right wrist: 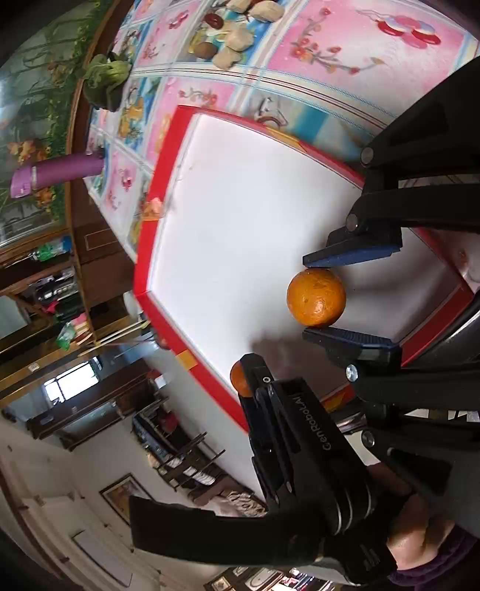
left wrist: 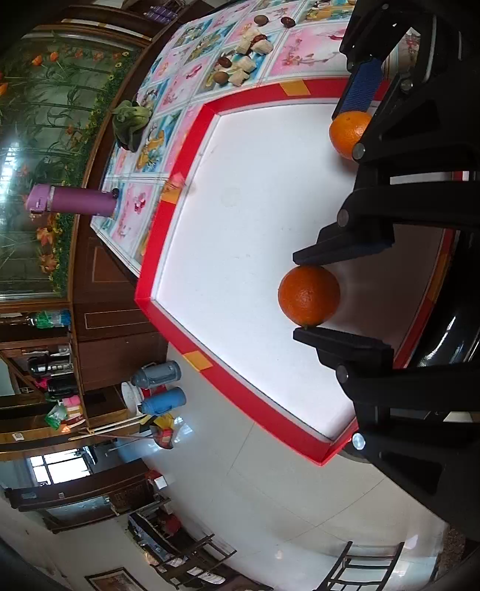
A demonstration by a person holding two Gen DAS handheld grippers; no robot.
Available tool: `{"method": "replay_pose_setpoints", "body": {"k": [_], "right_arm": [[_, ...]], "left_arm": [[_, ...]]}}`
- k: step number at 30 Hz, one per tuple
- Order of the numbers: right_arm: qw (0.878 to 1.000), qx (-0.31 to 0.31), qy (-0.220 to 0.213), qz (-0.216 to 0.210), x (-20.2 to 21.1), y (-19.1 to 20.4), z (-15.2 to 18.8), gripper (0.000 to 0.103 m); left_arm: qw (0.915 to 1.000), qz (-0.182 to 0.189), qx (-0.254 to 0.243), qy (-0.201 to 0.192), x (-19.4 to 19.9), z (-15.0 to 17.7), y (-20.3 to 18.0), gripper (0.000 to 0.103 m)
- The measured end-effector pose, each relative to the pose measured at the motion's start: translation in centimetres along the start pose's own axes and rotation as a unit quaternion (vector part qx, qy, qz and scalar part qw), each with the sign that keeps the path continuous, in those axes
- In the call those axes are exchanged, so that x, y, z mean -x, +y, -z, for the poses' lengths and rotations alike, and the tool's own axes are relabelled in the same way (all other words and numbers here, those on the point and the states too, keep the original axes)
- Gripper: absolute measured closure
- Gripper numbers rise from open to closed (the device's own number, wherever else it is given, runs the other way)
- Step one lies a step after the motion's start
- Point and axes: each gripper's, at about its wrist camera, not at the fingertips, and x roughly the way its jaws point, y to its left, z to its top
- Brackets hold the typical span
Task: Organize fruits
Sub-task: 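Carry both oranges over the red-rimmed tray and open both grippers, then grasp a brown kiwi with the right gripper while the left grasps a tan round cake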
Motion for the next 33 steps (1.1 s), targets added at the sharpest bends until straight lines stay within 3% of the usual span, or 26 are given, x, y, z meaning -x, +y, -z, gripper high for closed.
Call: {"method": "replay_pose_setpoints", "body": {"k": [4, 7, 9, 11, 17, 19, 22, 26, 33], "right_arm": [[1.0, 0.001, 0.009, 0.015, 0.1, 0.7, 0.8, 0.07], [1.0, -0.002, 0.014, 0.012, 0.2, 0.7, 0.9, 0.059], [1.0, -0.005, 0.012, 0.016, 0.5, 0.7, 1.0, 0.048], [1.0, -0.009, 0.001, 0.009, 1.2, 0.5, 1.0, 0.047], [0.998, -0.018, -0.05, 0.021, 4.6, -0.5, 1.1, 0.046], [0.997, -0.027, -0.067, 0.029, 6.4, -1.6, 1.4, 0.046], [0.994, -0.041, -0.091, 0.048, 9.0, -3.3, 1.9, 0.046], [0.985, -0.071, -0.128, 0.093, 13.6, -6.9, 3.2, 0.042], [0.953, -0.126, -0.166, 0.219, 21.6, -13.9, 8.6, 0.04]], "left_arm": [[0.9999, -0.007, -0.002, 0.009, -0.4, 0.3, 0.2, 0.067], [0.9999, -0.011, -0.001, 0.012, -0.5, 0.3, 0.4, 0.066], [0.9998, -0.016, -0.001, 0.01, -0.3, 0.3, 0.4, 0.06], [0.9998, -0.021, 0.0, 0.003, 0.0, 0.1, 0.3, 0.04], [0.9989, -0.019, -0.011, -0.042, 2.3, -0.3, -0.7, 0.028], [0.9983, -0.006, -0.02, -0.055, 3.4, -0.4, -1.6, 0.027], [0.9967, 0.018, -0.041, -0.067, 4.7, -0.4, -3.4, 0.017], [0.9914, 0.055, -0.086, -0.082, 6.5, 0.1, -6.8, 0.016], [0.9702, 0.161, -0.173, -0.054, 8.4, 1.8, -14.6, 0.016]]}}
